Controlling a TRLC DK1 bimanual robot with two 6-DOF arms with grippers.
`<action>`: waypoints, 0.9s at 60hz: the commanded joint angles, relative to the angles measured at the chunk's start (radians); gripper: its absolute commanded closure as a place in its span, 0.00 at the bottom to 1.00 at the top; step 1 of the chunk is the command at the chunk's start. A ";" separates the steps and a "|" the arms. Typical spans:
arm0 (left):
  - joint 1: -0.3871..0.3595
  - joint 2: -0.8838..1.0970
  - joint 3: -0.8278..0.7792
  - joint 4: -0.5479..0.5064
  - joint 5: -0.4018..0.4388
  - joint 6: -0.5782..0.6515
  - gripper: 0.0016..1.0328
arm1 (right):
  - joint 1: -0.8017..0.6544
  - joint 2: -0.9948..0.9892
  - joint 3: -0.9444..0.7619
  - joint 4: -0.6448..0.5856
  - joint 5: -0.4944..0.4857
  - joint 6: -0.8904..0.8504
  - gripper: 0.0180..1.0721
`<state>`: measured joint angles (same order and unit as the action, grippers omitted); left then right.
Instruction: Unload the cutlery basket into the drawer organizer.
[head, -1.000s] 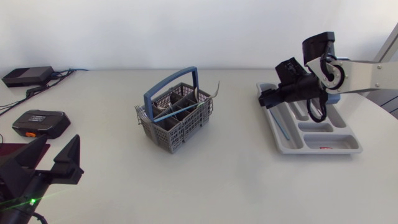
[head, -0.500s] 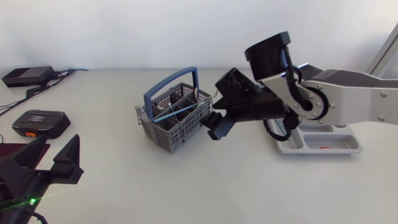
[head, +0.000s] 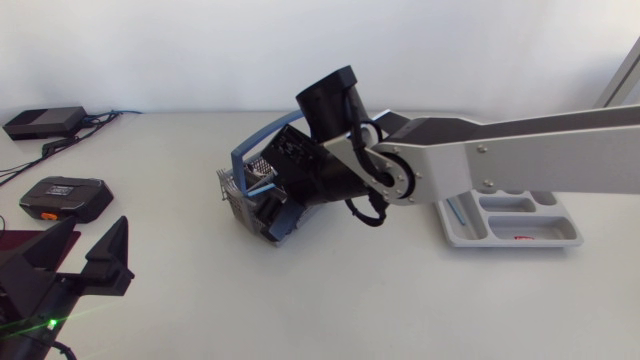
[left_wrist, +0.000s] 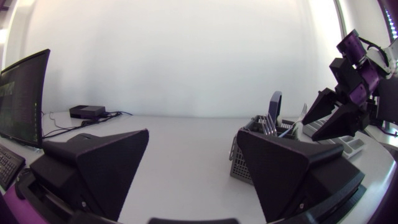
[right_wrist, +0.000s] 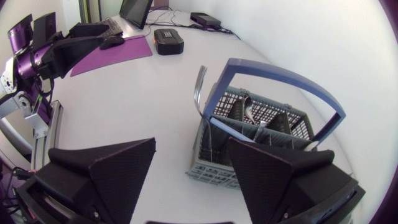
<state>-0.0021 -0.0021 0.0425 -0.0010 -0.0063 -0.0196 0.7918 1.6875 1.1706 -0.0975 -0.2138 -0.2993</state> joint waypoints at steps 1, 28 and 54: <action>0.005 -0.009 -0.041 -0.007 -0.012 -0.009 0.04 | 0.015 0.051 0.037 0.039 -0.002 -0.012 0.20; 0.007 -0.010 -0.041 -0.007 -0.012 -0.008 0.04 | 0.040 0.233 0.175 0.078 0.037 -0.050 0.28; 0.021 -0.010 -0.012 -0.028 -0.012 0.000 0.07 | 0.066 0.290 0.248 0.079 0.065 -0.052 0.52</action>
<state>0.0048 -0.0021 0.0429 -0.0021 -0.0067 -0.0193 0.8436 1.9682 1.4063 -0.0257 -0.1547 -0.3420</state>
